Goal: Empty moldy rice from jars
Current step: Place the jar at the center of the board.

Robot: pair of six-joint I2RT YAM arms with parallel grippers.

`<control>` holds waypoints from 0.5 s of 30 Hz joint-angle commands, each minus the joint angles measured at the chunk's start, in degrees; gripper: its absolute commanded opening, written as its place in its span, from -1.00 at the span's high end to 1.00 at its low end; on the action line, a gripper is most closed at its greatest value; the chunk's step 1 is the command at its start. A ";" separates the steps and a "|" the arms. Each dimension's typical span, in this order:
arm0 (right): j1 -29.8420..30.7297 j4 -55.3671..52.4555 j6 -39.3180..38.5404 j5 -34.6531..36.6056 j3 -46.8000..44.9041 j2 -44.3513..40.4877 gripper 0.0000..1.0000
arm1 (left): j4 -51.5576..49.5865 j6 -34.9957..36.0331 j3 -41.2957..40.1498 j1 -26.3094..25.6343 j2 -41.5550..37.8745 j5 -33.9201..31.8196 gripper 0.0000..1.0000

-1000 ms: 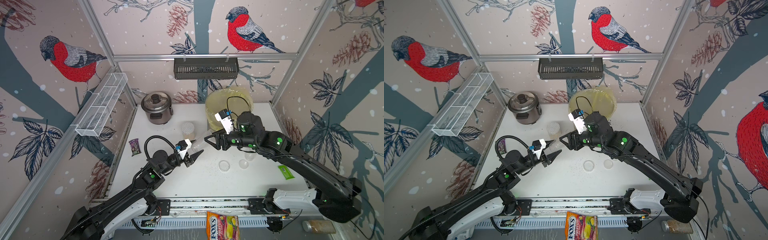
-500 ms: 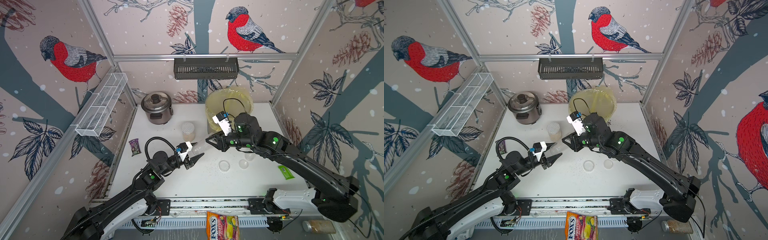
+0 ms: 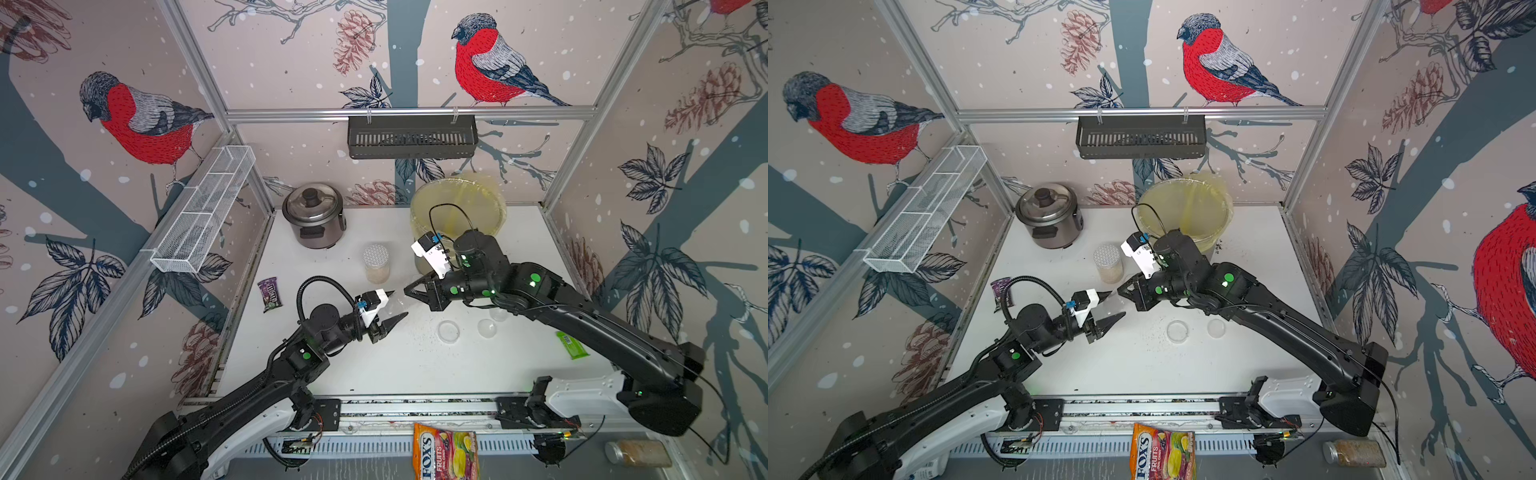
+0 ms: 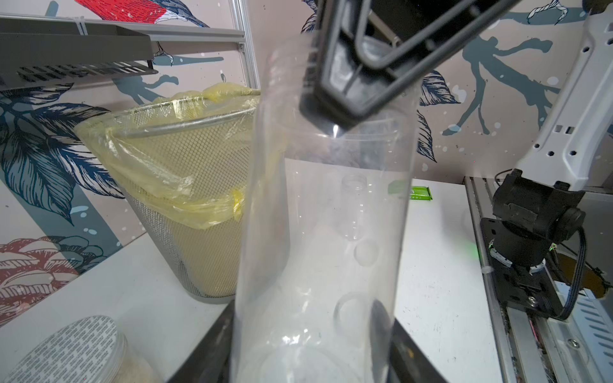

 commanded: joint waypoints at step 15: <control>-3.41 -9.58 -1.64 7.13 -1.30 1.06 0.99 | 6.23 -4.87 -2.94 0.10 -5.60 -11.72 -0.70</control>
